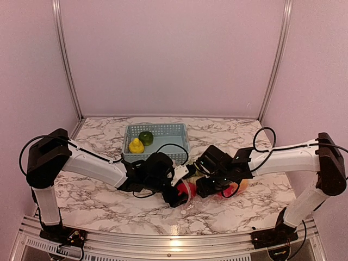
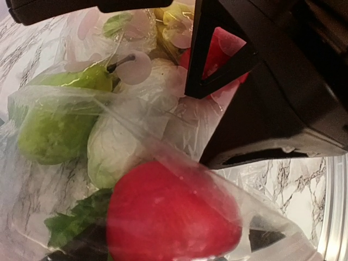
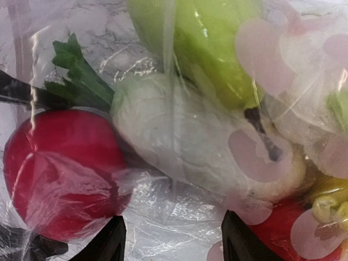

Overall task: Open the zip-top bag and remove the fake food
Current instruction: Pick up the fake fruit from the zipper food storage bag.

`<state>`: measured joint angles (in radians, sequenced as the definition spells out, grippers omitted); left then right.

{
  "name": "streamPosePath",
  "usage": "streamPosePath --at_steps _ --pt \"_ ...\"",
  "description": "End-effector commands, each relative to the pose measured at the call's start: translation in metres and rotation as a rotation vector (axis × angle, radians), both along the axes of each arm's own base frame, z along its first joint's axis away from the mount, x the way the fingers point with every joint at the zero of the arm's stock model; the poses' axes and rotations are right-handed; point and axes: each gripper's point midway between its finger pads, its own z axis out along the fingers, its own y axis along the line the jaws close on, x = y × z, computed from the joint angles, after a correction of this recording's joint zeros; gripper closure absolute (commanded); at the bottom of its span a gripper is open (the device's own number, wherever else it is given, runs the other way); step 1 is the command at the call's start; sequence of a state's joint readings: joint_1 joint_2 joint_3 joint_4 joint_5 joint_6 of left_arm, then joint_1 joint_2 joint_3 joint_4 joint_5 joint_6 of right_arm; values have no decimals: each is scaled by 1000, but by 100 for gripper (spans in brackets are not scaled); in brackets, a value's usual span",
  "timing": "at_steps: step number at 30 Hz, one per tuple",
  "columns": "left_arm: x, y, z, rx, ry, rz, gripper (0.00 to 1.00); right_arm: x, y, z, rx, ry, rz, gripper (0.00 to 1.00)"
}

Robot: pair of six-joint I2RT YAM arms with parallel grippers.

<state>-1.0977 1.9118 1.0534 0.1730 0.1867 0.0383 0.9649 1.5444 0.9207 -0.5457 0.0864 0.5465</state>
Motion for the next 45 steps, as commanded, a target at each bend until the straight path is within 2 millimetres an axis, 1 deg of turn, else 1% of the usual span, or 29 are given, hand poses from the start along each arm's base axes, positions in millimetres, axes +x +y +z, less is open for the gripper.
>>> streamPosePath --at_steps 1,6,10,16,17,21,24,29,34,42,44,45 --pt "-2 -6 -11 34 1 -21 8 11 27 16 79 -39 26 41" --pt "5 -7 -15 50 -14 2 8 12 27 17 79 -43 24 41" --pt "10 -4 -13 54 -33 30 12 12 23 17 67 -46 6 41" --pt "10 -1 8 20 -64 36 23 13 16 20 55 -56 -22 41" --pt "10 0 15 10 -70 36 25 13 14 20 53 -61 -27 41" --pt "7 6 25 -5 -75 36 29 15 9 25 53 -81 -48 40" --pt "5 11 31 -17 -79 44 29 17 6 28 58 -89 -63 40" --pt "4 21 33 -9 -79 64 29 20 3 35 70 -108 -83 40" --pt "2 30 41 -16 -81 85 29 22 2 39 76 -118 -90 40" --pt "4 56 51 -14 -102 156 29 27 5 51 97 -145 -90 40" --pt "2 63 53 -25 -77 182 29 28 6 55 101 -153 -87 40" --pt "5 68 54 -23 -84 207 29 29 7 57 102 -157 -86 40"
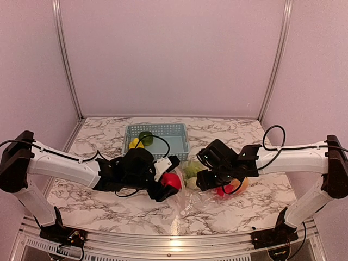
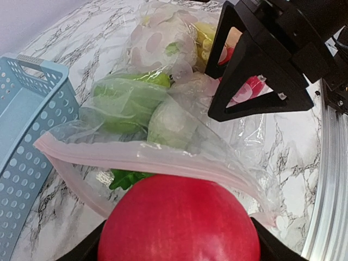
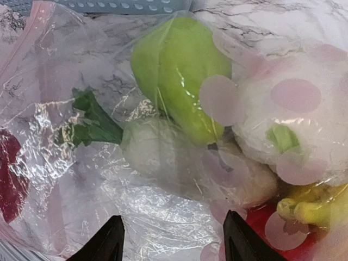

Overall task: Open the zip-top bag and remove the fake food
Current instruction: Pick up the fake fruit from the zipper food storage bag, then place the fake fruit in the bin.

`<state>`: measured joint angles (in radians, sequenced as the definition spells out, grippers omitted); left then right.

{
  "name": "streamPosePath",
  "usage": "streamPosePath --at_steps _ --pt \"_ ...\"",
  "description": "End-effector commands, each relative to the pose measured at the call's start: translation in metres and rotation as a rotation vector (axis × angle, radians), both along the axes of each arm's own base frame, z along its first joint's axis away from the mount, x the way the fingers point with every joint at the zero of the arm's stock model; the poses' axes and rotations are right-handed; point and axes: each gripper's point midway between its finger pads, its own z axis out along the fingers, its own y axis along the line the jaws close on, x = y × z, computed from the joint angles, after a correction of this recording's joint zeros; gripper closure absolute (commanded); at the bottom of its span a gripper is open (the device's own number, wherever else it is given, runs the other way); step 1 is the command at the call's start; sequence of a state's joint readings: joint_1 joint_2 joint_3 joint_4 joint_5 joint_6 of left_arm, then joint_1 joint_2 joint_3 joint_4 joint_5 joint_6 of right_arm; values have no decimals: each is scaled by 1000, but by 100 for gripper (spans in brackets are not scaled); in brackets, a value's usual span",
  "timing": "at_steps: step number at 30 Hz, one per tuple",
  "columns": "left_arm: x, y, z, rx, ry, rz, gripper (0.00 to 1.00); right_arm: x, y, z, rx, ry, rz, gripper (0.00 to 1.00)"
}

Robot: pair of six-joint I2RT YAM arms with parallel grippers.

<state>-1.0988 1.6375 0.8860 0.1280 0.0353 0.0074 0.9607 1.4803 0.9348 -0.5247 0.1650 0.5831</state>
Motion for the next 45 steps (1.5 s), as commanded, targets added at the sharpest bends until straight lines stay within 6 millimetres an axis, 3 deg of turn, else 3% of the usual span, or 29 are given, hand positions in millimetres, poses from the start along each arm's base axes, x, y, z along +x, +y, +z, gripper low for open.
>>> streamPosePath --at_steps 1,8,15,19,27,34,45 --pt "5 21 7 -3 1 88 29 11 7 28 48 -57 -13 40" --pt "25 47 38 -81 -24 218 29 13 9 37 61 -77 -7 40" --pt "88 74 78 -133 -38 437 29 17 7 53 80 -115 -14 40" --pt "119 85 85 -128 -25 533 28 19 6 59 89 -131 -22 40" --pt "164 93 63 -35 40 627 28 19 3 63 94 -140 -24 39" --pt "191 88 48 -3 78 640 28 19 2 64 99 -141 -29 39" --pt "227 91 0 113 96 682 25 17 -1 69 109 -146 -37 39"
